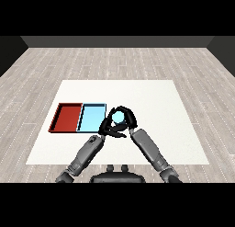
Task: Pick the blue can and put it in the blue box
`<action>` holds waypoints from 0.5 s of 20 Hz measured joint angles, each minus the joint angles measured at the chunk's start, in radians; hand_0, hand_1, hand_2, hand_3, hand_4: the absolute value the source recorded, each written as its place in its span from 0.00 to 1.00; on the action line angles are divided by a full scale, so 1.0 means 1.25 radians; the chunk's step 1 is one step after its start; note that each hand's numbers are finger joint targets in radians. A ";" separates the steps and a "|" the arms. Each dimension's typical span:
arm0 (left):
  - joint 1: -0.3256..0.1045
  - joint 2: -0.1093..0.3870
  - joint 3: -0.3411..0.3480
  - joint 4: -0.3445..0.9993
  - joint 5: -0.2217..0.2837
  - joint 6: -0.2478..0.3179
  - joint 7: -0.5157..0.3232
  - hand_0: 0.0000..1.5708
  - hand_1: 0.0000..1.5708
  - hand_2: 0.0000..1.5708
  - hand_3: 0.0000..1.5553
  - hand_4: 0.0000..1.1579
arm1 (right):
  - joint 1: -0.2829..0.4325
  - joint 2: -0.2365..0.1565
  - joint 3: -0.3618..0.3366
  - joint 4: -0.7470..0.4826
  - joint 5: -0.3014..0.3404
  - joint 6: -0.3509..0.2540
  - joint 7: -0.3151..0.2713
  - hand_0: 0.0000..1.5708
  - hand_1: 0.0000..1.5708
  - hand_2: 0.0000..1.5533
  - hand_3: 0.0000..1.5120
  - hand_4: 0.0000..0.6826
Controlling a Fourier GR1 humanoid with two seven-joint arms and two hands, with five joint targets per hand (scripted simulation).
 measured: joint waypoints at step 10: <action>-0.036 0.000 0.020 0.029 0.012 -0.023 -0.016 0.00 0.00 0.00 0.00 0.00 | 0.013 -0.001 0.015 -0.051 0.013 -0.005 0.045 0.94 0.94 0.94 0.92 0.79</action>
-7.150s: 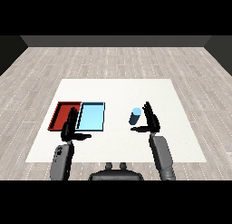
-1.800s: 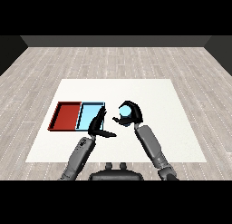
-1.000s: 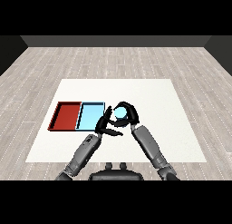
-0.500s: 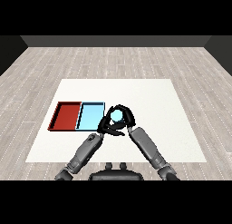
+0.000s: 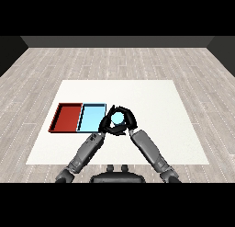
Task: Pick the blue can and put it in the blue box
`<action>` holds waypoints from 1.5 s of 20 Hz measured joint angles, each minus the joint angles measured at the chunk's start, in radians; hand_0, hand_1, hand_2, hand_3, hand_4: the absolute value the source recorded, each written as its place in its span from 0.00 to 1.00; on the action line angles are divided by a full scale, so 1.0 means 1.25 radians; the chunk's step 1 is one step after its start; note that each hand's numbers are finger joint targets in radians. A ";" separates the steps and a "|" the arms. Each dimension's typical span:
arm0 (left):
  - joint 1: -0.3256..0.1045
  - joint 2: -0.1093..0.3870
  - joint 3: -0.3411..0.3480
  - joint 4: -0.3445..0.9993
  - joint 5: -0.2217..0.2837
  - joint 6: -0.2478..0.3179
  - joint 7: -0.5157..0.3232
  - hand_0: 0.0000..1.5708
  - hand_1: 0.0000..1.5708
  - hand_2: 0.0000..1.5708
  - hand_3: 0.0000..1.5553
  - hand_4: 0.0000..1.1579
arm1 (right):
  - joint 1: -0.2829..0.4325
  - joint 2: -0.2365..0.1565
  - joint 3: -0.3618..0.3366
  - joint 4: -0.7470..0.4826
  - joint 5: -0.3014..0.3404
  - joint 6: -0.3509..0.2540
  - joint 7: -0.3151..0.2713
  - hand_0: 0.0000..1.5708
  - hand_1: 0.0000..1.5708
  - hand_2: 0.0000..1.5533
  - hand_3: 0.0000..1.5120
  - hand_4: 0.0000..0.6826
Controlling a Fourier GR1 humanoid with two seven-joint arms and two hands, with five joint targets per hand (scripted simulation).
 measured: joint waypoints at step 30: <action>-0.042 0.020 -0.106 0.020 0.019 0.236 0.013 1.00 1.00 1.00 0.95 0.58 | -0.031 -0.020 0.041 0.020 -0.087 -0.024 -0.032 0.85 0.85 0.89 0.87 0.69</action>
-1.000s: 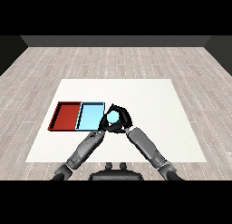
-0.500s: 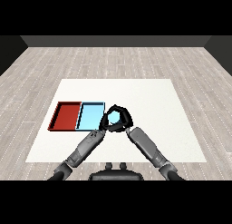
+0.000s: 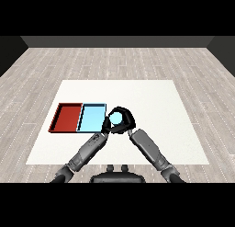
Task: Pick the blue can and put it in the blue box
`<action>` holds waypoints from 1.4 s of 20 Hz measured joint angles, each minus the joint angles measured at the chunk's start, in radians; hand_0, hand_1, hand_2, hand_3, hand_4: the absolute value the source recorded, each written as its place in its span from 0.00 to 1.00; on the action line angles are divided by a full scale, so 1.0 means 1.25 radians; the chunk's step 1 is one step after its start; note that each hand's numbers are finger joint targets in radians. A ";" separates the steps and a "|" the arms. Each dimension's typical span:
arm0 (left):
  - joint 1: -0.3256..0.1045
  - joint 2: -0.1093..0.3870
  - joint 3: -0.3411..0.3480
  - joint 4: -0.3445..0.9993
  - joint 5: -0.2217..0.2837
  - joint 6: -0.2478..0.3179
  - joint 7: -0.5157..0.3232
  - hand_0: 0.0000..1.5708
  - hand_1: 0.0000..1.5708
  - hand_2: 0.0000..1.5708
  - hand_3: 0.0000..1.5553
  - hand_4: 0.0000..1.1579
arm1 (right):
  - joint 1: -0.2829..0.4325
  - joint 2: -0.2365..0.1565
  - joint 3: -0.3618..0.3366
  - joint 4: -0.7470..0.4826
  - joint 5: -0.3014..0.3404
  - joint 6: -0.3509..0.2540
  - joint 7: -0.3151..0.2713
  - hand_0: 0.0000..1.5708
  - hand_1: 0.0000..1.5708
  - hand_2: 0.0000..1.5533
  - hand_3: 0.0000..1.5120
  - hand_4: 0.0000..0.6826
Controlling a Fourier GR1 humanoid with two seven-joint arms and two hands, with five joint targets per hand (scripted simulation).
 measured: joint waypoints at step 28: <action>-0.011 0.008 0.104 0.055 -0.052 0.047 -0.167 1.00 1.00 1.00 0.95 0.98 | 0.123 -0.032 -0.162 -0.163 -0.015 0.122 0.024 0.00 0.00 0.00 0.00 0.00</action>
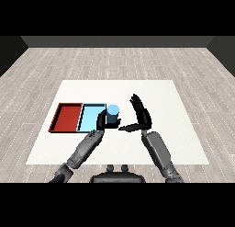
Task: Pick the blue can and put it in the blue box
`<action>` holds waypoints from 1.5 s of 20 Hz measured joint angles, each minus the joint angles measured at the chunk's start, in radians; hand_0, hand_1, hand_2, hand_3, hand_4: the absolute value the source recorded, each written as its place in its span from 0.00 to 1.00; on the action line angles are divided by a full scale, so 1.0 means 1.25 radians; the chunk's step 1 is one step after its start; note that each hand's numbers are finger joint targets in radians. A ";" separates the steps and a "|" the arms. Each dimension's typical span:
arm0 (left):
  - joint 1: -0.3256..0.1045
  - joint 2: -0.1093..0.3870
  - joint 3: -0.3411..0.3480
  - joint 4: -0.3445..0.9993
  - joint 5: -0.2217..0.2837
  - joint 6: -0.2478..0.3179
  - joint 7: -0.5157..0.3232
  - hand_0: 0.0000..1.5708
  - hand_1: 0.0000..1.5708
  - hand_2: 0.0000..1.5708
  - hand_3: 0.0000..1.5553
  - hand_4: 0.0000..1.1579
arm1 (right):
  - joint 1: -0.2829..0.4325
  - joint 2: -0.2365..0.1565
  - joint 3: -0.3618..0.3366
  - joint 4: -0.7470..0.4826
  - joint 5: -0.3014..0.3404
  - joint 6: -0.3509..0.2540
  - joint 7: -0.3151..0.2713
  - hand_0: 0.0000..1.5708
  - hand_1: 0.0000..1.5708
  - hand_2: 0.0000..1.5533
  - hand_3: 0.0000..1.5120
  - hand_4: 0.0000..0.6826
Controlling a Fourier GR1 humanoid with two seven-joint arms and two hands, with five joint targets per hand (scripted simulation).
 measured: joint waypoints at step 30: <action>-0.262 0.108 0.213 0.708 -0.089 -0.051 0.145 0.55 0.55 0.60 0.63 0.70 | 0.115 -0.049 -0.187 -0.012 -0.092 0.074 -0.079 0.00 0.00 0.00 0.00 0.00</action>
